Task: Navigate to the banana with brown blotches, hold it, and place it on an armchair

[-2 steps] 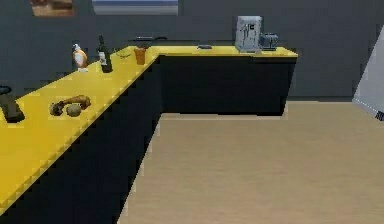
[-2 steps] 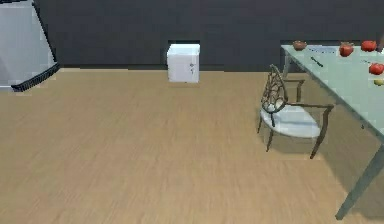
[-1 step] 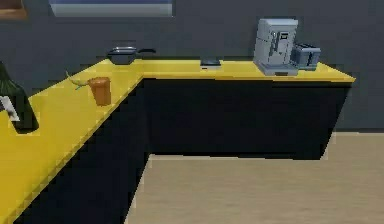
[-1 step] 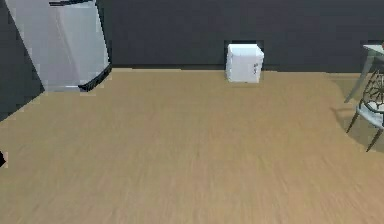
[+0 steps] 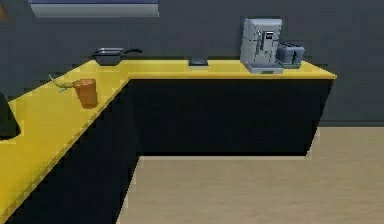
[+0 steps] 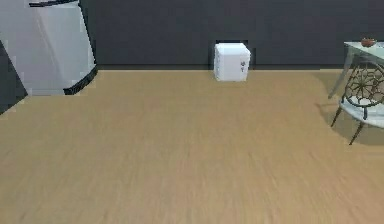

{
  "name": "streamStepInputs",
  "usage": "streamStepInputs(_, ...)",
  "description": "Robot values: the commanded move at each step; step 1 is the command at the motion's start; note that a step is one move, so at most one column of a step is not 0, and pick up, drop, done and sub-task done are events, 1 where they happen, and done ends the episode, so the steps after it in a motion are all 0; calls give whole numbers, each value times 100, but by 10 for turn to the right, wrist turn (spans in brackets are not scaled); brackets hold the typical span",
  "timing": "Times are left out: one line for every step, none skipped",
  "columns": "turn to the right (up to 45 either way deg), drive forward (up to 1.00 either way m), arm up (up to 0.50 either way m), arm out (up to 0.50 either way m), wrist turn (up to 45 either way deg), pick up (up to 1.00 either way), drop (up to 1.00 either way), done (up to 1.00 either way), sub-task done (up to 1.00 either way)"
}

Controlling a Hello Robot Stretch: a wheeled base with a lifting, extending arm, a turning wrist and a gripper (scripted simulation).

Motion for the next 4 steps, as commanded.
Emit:
streamStepInputs(0,100,0,0,0,0,0,0,0)
streamStepInputs(-450,0,0,0,0,0,0,0,0)
streamStepInputs(-450,0,0,0,0,0,0,0,0)
streamStepInputs(-450,0,0,0,0,0,0,0,0)
